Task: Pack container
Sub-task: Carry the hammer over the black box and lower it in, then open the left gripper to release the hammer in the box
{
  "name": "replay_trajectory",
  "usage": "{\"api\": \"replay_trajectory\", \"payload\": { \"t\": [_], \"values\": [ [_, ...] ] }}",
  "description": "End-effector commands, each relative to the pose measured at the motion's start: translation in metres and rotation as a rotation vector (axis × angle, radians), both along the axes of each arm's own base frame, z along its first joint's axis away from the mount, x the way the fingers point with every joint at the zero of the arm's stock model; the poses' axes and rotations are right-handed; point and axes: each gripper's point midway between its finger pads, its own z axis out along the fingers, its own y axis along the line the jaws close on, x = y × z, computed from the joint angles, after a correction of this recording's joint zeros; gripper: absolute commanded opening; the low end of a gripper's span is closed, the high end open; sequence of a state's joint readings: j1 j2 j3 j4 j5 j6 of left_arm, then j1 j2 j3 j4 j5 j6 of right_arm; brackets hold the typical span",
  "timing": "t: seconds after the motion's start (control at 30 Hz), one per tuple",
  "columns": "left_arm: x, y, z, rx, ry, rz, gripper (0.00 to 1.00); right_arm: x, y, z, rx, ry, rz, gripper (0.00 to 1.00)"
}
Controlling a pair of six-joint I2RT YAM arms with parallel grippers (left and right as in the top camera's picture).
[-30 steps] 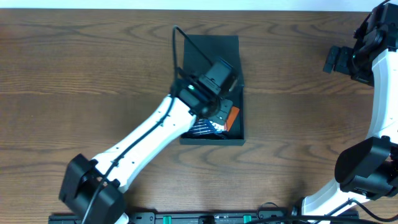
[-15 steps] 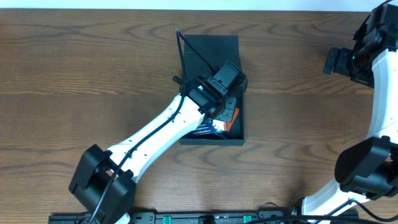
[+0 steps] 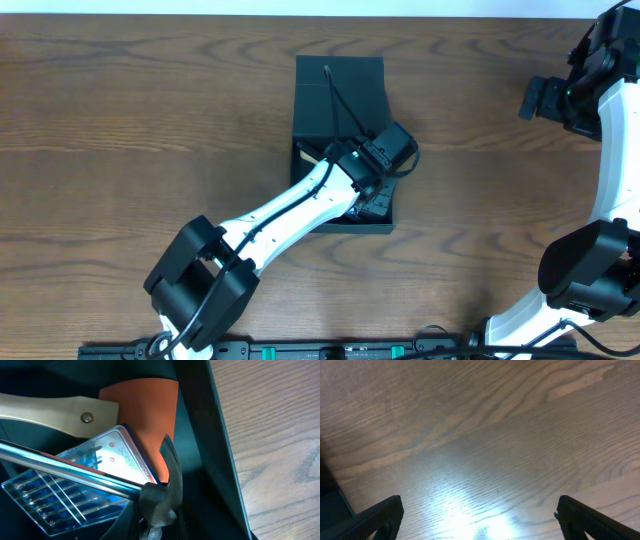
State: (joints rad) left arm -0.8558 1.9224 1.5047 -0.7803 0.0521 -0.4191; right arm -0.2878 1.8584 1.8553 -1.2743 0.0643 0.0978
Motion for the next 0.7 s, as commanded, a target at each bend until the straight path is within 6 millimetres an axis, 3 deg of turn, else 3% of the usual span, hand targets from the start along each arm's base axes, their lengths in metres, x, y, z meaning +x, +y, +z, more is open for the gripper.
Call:
{"api": "replay_trajectory", "payload": {
  "t": [0.0, 0.2, 0.23, 0.27, 0.3, 0.47, 0.53, 0.67],
  "values": [
    [0.0019, -0.0016, -0.0040, 0.014, -0.006, 0.001, 0.06, -0.0019, -0.0032, -0.0055, -0.004, 0.019, 0.002, 0.99],
    [0.0008, -0.0021, -0.0069, 0.016, -0.004, -0.002, 0.06, -0.0019, -0.0032, -0.0055, -0.004, 0.019, 0.002, 0.99],
    [0.0006, -0.0022, -0.0070, 0.016, -0.004, -0.002, 0.16, -0.0019, -0.0032, -0.0055, -0.004, 0.019, 0.002, 0.99],
    [0.0005, -0.0021, -0.0070, 0.017, -0.003, -0.002, 0.37, -0.0019, -0.0032, -0.0055, -0.004, 0.019, 0.002, 0.99],
    [0.0004, -0.0016, -0.0071, 0.018, -0.002, -0.002, 0.49, -0.0019, -0.0032, -0.0055, -0.004, 0.019, 0.002, 0.99],
    [0.0002, -0.0014, -0.0072, 0.019, -0.001, -0.002, 0.93, -0.0019, -0.0032, -0.0056, -0.004, 0.020, 0.002, 0.99],
    [0.0002, -0.0014, -0.0072, 0.019, -0.002, -0.002, 0.99, -0.0019, -0.0032, -0.0056, -0.004, 0.020, 0.002, 0.99],
    [0.0003, -0.0013, -0.0072, 0.019, -0.002, -0.002, 0.99, -0.0021, -0.0031, -0.0056, -0.004, 0.021, 0.004, 0.99]
  ]
}}
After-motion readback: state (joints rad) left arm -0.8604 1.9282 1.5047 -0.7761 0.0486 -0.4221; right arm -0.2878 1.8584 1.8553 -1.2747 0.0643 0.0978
